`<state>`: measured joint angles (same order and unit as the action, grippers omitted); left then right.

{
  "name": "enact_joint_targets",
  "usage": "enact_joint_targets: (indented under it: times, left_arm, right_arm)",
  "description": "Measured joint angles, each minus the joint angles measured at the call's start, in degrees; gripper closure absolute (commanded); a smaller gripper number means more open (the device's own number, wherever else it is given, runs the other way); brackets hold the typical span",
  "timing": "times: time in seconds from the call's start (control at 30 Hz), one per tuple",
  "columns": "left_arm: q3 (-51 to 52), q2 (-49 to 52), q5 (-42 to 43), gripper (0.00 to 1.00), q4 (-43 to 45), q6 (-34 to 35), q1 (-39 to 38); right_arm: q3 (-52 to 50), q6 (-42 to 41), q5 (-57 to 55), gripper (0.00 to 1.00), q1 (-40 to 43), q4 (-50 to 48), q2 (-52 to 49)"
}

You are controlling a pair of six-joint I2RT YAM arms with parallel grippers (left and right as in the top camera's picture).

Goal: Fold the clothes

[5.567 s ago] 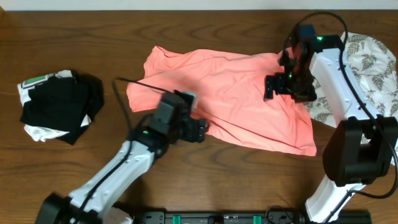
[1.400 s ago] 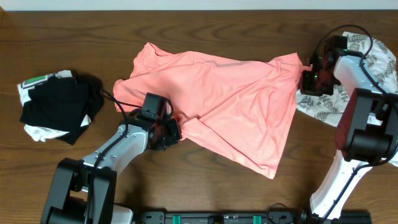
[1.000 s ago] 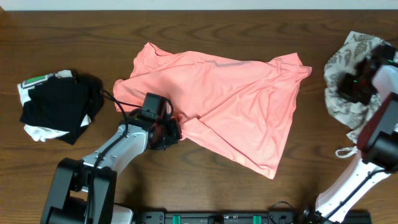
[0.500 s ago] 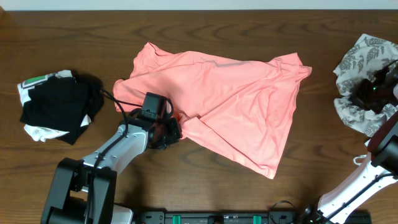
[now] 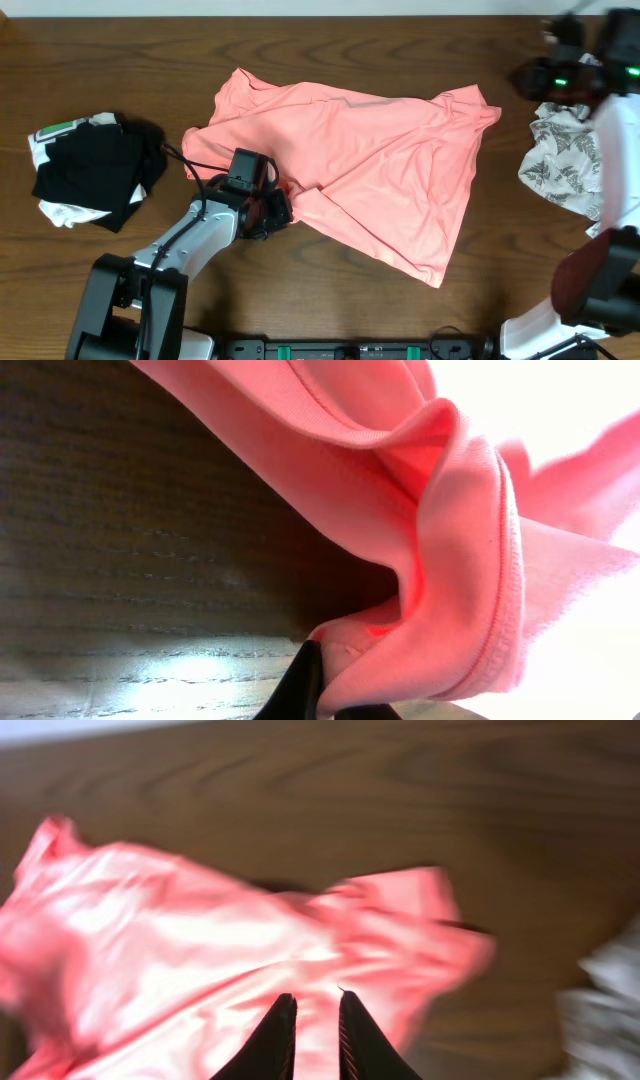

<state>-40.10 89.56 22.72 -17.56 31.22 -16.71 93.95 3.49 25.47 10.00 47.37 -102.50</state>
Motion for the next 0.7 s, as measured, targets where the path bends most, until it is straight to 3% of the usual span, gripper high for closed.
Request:
enact_joint_targets:
  times: [0.33,0.7]
  left_arm:
    - [0.0,0.0,0.0,0.93,0.0,0.0,0.0]
    - [0.0,0.0,0.0,0.93,0.0,0.0,0.0]
  right_arm:
    - [-0.7,1.2,-5.4,0.9,-13.4,1.7,-16.6]
    - [-0.7,1.4,-7.6,0.89,-13.7,1.0,-25.2]
